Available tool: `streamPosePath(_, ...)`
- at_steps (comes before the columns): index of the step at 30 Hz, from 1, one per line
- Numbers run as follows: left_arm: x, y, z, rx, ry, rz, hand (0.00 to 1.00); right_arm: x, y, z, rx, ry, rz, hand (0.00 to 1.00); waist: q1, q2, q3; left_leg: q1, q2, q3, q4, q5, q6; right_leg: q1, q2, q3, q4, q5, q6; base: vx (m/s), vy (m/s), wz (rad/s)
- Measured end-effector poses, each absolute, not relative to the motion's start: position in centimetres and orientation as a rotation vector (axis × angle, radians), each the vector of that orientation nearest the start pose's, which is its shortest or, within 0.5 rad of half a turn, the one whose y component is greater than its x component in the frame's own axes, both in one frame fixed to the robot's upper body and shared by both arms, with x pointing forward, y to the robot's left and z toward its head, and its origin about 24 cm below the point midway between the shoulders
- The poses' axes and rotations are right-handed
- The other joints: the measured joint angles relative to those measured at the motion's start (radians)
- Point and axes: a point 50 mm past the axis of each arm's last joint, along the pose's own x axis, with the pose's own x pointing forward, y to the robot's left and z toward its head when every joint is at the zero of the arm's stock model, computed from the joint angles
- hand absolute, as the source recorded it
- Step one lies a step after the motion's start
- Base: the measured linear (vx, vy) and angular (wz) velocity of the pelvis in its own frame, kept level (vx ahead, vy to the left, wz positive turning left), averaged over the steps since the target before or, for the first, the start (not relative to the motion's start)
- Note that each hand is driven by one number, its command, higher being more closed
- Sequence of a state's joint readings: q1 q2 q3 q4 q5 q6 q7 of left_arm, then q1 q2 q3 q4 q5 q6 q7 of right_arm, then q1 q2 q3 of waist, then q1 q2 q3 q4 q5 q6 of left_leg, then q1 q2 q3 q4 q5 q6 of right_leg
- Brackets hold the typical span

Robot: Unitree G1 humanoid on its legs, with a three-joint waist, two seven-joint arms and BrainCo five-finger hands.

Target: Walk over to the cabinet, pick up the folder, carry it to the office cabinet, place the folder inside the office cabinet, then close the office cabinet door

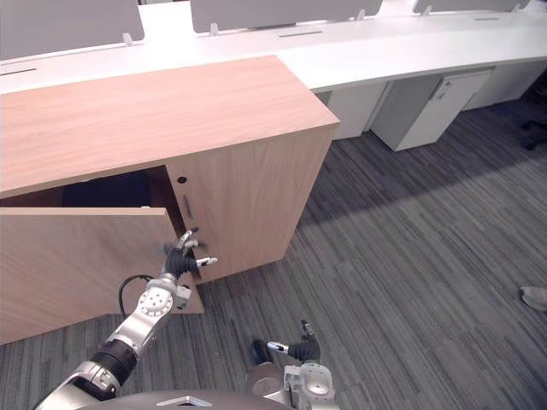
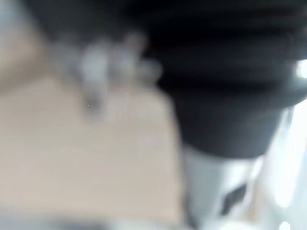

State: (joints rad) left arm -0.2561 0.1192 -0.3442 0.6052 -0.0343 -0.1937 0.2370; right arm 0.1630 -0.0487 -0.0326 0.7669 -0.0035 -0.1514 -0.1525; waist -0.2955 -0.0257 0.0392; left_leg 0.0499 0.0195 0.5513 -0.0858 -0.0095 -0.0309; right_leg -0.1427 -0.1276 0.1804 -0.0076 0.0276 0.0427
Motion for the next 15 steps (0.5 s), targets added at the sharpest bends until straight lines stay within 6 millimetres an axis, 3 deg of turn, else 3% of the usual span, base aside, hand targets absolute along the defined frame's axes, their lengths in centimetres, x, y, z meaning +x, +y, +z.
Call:
streamPosePath(1, 28.2, 10.9, -1.5, 0.225, 0.143, -0.109, 0.0, 12.6, -18.7, -13.2, -0.093, 0.785, -0.233, 0.0, -0.001, 0.0, 0.0, 0.001, 0.0, 0.0, 0.0, -0.003, -0.003, 0.001, 0.0, 0.0, 0.001, 0.029, 0.001, 0.18, -0.042, -0.06)
streamPosePath(2, 28.8, 11.0, -0.8, 0.222, 0.121, -0.092, 0.0, 11.9, -19.2, -13.4, -0.105, 0.807, -0.242, 0.0, -0.001, 0.009, 0.004, 0.003, 0.004, 0.002, 0.001, -0.002, -0.003, 0.003, 0.005, -0.002, -0.007, 0.046, 0.033, 0.19, -0.05, -0.14)
streamPosePath(3, 29.4, 11.4, -0.2, 0.216, 0.101, -0.063, 0.0, 11.5, -19.6, -13.6, -0.114, 0.825, -0.248, 0.0, -0.008, 0.018, 0.008, 0.003, 0.015, 0.005, 0.002, -0.004, -0.005, 0.004, 0.015, -0.007, -0.016, 0.055, 0.042, 0.19, -0.057, -0.2)
streamPosePath(8, 30.6, 11.9, 1.2, 0.207, 0.054, -0.017, 0.0, 10.6, -20.5, -13.8, -0.149, 0.857, -0.245, 0.0, -0.017, 0.047, 0.018, 0.046, 0.079, -0.012, 0.006, -0.024, -0.035, 0.057, 0.068, -0.061, -0.03, 0.069, 0.023, 0.15, -0.083, -0.07)
streamPosePath(15, 30.4, 11.2, 1.1, 0.164, 0.059, -0.079, 0.0, 10.6, -20.9, -13.8, -0.169, 0.856, -0.238, 0.0, -0.011, 0.061, 0.019, 0.057, 0.076, -0.057, 0.007, -0.025, -0.037, 0.076, 0.059, -0.111, -0.034, 0.068, 0.021, 0.0, -0.021, 0.1)
